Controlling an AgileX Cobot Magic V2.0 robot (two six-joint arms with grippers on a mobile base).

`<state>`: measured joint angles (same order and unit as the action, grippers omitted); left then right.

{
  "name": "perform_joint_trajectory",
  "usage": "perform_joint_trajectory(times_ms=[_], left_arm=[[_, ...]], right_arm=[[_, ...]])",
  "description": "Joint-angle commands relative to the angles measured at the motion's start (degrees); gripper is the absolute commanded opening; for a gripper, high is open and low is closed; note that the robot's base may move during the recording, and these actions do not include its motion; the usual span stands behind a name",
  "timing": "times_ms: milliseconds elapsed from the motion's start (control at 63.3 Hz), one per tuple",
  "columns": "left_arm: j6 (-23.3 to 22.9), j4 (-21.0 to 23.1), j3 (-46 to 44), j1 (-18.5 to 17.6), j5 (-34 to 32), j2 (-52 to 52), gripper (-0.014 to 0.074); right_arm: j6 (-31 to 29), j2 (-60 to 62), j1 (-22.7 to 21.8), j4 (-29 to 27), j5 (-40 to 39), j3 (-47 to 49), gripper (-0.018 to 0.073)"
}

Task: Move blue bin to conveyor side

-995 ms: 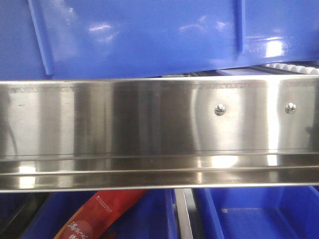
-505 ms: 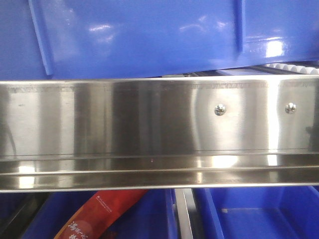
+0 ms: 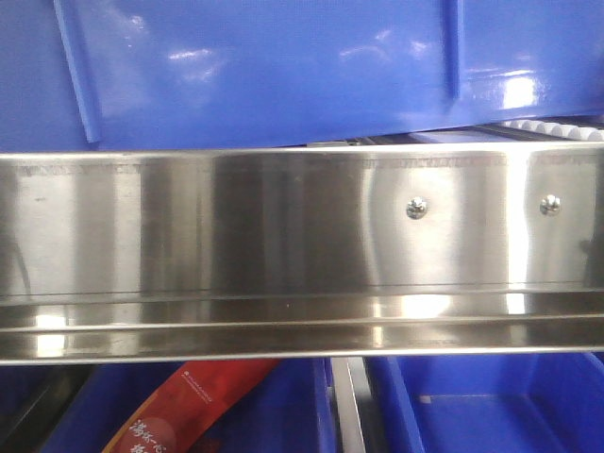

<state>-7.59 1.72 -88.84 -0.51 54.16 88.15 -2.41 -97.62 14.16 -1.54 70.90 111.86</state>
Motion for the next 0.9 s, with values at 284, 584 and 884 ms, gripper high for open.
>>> perform_joint_trajectory(times_ms=[284,584,884], left_arm=[[-0.2,1.2,0.1,-0.2,0.4,-0.2,-0.0008],[-0.2,1.5,-1.0,-0.2,0.7,-1.0,-0.0008],[-0.2,1.6,-11.6,-0.2,7.0,-2.6,-0.0020]], right_arm=[[0.3,0.6,-0.2,0.8,-0.9,-0.1,-0.0071],[1.4,1.6,-0.2,0.8,-0.9,0.9,-0.0073],[2.4,5.3,-0.2,0.8,-0.9,5.0,-0.0075]])
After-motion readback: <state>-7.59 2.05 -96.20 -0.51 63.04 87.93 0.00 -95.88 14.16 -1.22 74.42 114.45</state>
